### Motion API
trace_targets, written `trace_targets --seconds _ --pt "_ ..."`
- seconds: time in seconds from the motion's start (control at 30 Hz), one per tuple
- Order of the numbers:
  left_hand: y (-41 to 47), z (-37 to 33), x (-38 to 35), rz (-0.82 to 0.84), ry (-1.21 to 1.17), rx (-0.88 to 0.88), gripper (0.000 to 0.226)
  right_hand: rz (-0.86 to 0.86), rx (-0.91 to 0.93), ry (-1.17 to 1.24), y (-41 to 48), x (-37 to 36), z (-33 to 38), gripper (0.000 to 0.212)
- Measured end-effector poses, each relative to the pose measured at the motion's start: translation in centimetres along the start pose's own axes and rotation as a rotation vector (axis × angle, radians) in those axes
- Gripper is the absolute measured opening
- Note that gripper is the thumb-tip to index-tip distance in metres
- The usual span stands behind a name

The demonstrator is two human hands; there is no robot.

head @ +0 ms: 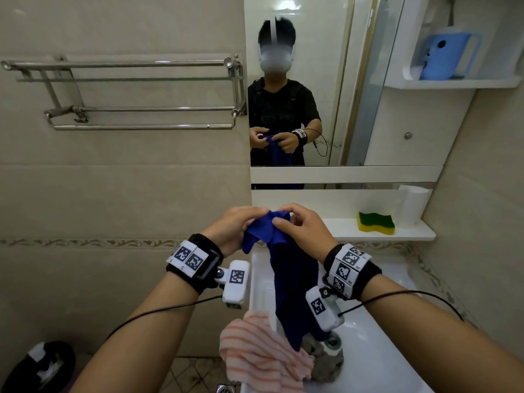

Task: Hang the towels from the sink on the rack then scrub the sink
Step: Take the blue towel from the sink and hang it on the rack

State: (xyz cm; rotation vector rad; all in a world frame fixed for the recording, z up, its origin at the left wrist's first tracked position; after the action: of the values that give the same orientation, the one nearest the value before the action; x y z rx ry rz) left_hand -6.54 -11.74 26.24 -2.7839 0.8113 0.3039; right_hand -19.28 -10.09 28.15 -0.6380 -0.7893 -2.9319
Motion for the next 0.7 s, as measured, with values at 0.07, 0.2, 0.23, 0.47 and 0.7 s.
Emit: trace_targets --seconds 0.07,0.2,0.23,0.47,0.7 --pt "-0.4 0.6 0.0 0.041 -0.012 0.032 0.046 -0.088 -0.051 0.056 0.1 0.8 -1.0 0.009" --pt "-0.7 1.0 1.5 -0.058 0.063 0.018 0.05 -0.176 -0.273 0.254 -0.5 1.4 -4.0 0.02" --pt "-0.8 0.7 2.1 -0.109 0.085 -0.005 0.04 -0.184 -0.316 0.299 -0.7 1.3 -4.7 0.022" --pt "-1.1 -1.2 4.5 -0.277 0.073 -0.105 0.018 -0.08 -0.458 0.432 -1.9 -1.3 -6.4 0.03" --pt "-0.8 -1.2 2.2 -0.264 0.131 -0.086 0.013 0.158 -0.208 0.157 -1.9 -3.3 -3.1 0.061"
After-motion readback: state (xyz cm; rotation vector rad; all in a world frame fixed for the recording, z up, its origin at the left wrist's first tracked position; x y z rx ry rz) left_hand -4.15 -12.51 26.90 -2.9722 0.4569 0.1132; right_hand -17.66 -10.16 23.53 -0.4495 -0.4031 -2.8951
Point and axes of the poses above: each hand's wrist, its own y-axis towards the middle knuckle, its own x-axis out of the back of the hand, z = x × y, the point moved 10 cm from there along y, towards the middle knuckle, and after that the axes turned 7 degrees about x, right-handed, at the moved point
